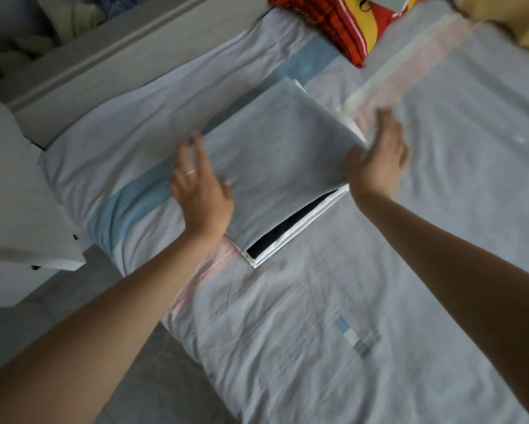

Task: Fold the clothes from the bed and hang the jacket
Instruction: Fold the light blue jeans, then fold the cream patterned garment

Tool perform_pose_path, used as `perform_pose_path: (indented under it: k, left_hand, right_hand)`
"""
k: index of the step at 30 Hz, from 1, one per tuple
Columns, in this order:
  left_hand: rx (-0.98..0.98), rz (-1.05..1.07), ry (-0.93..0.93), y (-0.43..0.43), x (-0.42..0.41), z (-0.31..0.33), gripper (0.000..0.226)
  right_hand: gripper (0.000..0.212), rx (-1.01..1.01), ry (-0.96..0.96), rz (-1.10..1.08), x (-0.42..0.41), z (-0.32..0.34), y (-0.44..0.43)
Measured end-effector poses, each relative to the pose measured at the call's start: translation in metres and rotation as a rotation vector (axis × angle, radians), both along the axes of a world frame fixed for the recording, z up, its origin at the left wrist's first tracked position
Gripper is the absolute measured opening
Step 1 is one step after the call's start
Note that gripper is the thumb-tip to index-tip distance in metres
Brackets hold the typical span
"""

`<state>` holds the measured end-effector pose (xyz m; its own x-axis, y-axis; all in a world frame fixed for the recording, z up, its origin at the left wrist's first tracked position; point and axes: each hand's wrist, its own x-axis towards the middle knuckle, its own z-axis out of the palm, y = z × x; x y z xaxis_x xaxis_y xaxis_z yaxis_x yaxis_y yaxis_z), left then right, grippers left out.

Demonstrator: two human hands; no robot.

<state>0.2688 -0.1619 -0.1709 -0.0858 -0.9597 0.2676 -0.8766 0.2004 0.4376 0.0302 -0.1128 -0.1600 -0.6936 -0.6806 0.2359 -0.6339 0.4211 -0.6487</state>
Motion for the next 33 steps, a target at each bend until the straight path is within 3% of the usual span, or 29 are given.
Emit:
perform_pose_path:
  k: [2,3,5,7,10,12,15,18,23,25,29,33]
  left_hand:
    - [0.040,-0.335,-0.262,0.010,-0.007,-0.008,0.080]
    - [0.150,-0.414,-0.394,0.013,-0.007,-0.017,0.083]
    - [0.291,-0.414,-0.568,0.016,-0.002,-0.038,0.092]
    - [0.300,-0.379,-0.642,0.015,-0.002,-0.048,0.096]
    - [0.314,-0.337,-0.624,0.027,-0.009,-0.034,0.099]
    - [0.340,-0.299,-0.565,0.056,-0.014,-0.026,0.099]
    - [0.575,-0.382,-0.351,0.142,-0.028,-0.025,0.088]
    - [0.798,-0.561,-0.177,0.255,-0.065,-0.029,0.082]
    - [0.843,-0.981,-0.512,0.399,-0.151,-0.054,0.096]
    - [0.821,-1.141,-0.627,0.462,-0.203,-0.056,0.106]
    - [0.893,-1.180,-0.610,0.525,-0.286,-0.051,0.118]
    - [0.822,-1.230,-0.714,0.587,-0.341,-0.053,0.142]
  right_hand:
    - [0.060,0.236,0.312,0.576,0.007,-0.011,0.004]
    - [0.059,0.426,0.349,0.706,0.001,-0.022,0.008]
    - [0.062,0.777,0.192,0.598,-0.014,-0.041,0.024]
    - [0.066,0.917,0.061,0.354,-0.026,-0.056,0.043]
    - [0.069,0.890,-0.045,0.243,-0.008,-0.057,0.091]
    - [0.076,0.831,0.020,0.276,0.007,-0.059,0.139]
    - [0.076,0.748,0.158,0.401,0.009,-0.066,0.237]
    - [0.071,0.738,0.154,0.428,-0.012,-0.072,0.360]
    - [0.078,0.866,0.130,0.313,-0.074,-0.061,0.552]
    - [0.091,0.972,0.039,0.133,-0.104,-0.043,0.644]
    - [0.089,0.992,-0.179,-0.235,-0.147,-0.013,0.756]
    - [0.096,0.768,-0.462,-0.633,-0.189,-0.012,0.829]
